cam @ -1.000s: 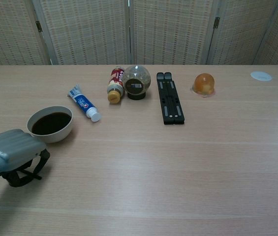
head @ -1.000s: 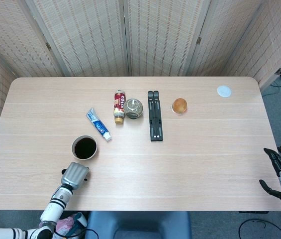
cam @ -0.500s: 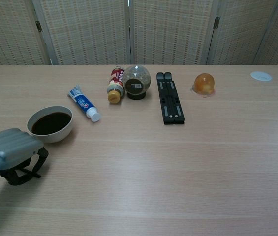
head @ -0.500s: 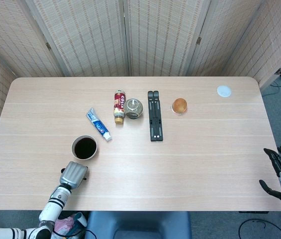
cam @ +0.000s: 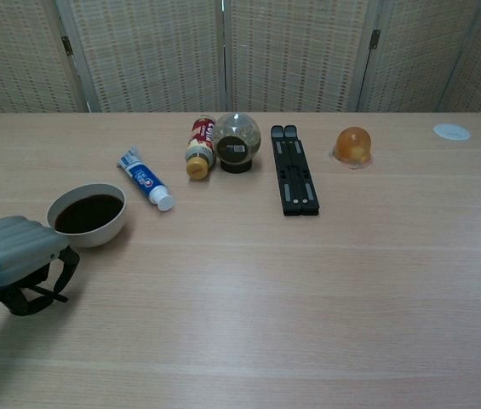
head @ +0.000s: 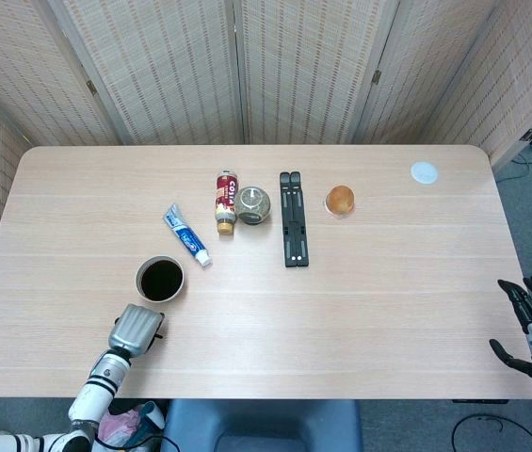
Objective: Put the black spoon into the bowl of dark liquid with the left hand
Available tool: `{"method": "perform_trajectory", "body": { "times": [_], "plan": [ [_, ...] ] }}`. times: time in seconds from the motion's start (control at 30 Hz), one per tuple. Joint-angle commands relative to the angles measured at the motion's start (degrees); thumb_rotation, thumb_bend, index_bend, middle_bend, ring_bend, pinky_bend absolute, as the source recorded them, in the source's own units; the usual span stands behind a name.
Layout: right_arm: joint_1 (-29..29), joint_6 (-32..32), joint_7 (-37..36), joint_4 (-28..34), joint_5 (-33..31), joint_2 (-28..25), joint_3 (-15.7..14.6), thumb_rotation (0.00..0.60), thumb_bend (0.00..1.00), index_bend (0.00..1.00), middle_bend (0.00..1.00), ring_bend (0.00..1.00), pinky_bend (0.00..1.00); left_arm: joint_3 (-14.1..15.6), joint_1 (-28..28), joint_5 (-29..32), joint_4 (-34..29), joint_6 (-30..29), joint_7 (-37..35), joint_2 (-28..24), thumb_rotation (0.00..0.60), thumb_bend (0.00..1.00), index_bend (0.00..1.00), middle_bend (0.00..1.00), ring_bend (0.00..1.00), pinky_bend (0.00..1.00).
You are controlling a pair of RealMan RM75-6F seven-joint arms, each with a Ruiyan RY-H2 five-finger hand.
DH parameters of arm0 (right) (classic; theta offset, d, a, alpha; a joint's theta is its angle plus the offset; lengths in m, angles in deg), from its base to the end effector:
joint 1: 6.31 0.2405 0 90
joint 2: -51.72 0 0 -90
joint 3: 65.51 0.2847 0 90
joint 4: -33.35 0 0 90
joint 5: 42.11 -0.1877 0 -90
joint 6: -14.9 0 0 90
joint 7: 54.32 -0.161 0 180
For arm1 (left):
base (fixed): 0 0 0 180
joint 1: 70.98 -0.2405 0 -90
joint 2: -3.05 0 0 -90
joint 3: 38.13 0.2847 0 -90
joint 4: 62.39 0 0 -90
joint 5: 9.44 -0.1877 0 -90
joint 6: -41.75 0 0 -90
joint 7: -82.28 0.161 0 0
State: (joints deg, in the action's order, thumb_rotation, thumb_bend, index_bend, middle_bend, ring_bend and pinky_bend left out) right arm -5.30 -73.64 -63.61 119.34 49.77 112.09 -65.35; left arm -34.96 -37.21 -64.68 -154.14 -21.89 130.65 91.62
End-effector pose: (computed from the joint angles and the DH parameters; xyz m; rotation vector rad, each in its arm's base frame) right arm -0.3462 -0.1675 0.2190 1.4307 -0.8904 0.9021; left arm -0.2461 0.2895 -0.0182 -1.9663 -0.7501 -0.4021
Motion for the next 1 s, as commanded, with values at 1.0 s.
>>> {"method": "perform_trajectory", "body": {
  "times": [1.0],
  "plan": [
    [-1.06,-1.69,0.43,0.77,0.54,-0.26,-0.37,0.6,0.19,0.02,0.14,0.05,0.05,-13.69,-1.7,-11.3,-11.97,-1.12,-42.45,-9.88,0.6,0.63,0.7,1.0,0.94,1.0]
  ]
}}
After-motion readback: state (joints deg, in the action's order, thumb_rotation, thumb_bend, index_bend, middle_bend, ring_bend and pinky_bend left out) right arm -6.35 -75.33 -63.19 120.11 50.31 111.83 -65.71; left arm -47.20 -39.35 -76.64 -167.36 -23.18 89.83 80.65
